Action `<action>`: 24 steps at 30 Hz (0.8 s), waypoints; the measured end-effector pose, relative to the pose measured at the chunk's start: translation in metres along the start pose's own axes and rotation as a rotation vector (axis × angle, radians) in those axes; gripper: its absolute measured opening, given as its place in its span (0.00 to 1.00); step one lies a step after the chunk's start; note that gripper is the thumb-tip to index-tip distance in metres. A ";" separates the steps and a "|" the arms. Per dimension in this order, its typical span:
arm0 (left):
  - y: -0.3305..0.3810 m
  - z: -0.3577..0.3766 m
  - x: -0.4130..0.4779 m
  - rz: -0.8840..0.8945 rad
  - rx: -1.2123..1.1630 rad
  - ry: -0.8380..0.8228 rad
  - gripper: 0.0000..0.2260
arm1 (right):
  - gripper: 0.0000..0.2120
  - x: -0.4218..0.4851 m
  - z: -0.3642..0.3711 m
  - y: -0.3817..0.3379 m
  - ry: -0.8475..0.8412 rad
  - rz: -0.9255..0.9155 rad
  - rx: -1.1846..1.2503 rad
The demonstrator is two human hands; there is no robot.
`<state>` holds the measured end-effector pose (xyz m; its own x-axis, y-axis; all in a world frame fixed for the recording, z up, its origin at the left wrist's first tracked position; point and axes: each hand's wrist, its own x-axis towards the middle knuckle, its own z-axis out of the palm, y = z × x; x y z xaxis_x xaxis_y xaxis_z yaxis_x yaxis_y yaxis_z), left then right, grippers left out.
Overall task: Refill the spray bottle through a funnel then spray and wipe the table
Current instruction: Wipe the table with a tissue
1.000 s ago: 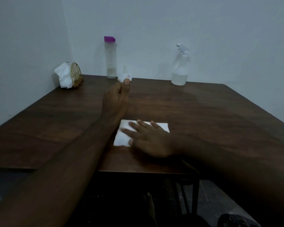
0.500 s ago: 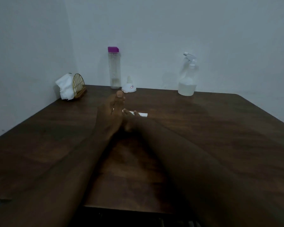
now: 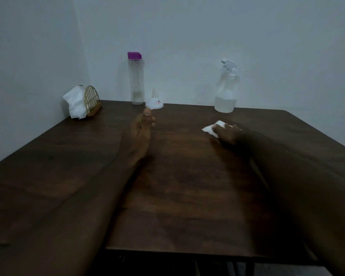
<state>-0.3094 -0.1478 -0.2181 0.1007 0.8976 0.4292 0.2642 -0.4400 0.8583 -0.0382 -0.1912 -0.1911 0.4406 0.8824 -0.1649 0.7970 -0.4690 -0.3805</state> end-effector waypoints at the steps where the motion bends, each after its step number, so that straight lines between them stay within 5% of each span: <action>1: 0.001 0.002 0.001 0.001 -0.001 -0.003 0.30 | 0.30 -0.008 0.000 0.007 0.000 0.008 -0.052; 5: 0.013 0.004 -0.007 0.028 0.001 0.006 0.24 | 0.29 -0.028 0.013 0.014 -0.057 -0.072 -0.282; 9: 0.026 0.002 -0.022 0.089 0.036 -0.014 0.28 | 0.30 -0.055 0.048 -0.022 -0.088 -0.237 -0.371; 16: 0.052 0.003 -0.058 0.201 0.110 -0.084 0.29 | 0.29 -0.164 0.098 -0.074 -0.178 -0.685 -0.368; 20: 0.070 -0.002 -0.085 0.299 0.276 -0.135 0.20 | 0.26 -0.161 0.066 -0.019 -0.148 -0.521 -0.408; 24: 0.078 -0.006 -0.094 0.310 0.261 -0.161 0.24 | 0.27 -0.152 0.032 0.060 -0.051 -0.217 -0.380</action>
<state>-0.3037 -0.2668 -0.1900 0.3563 0.7259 0.5883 0.4296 -0.6864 0.5868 -0.0702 -0.3521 -0.2185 0.2327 0.9582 -0.1663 0.9684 -0.2441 -0.0516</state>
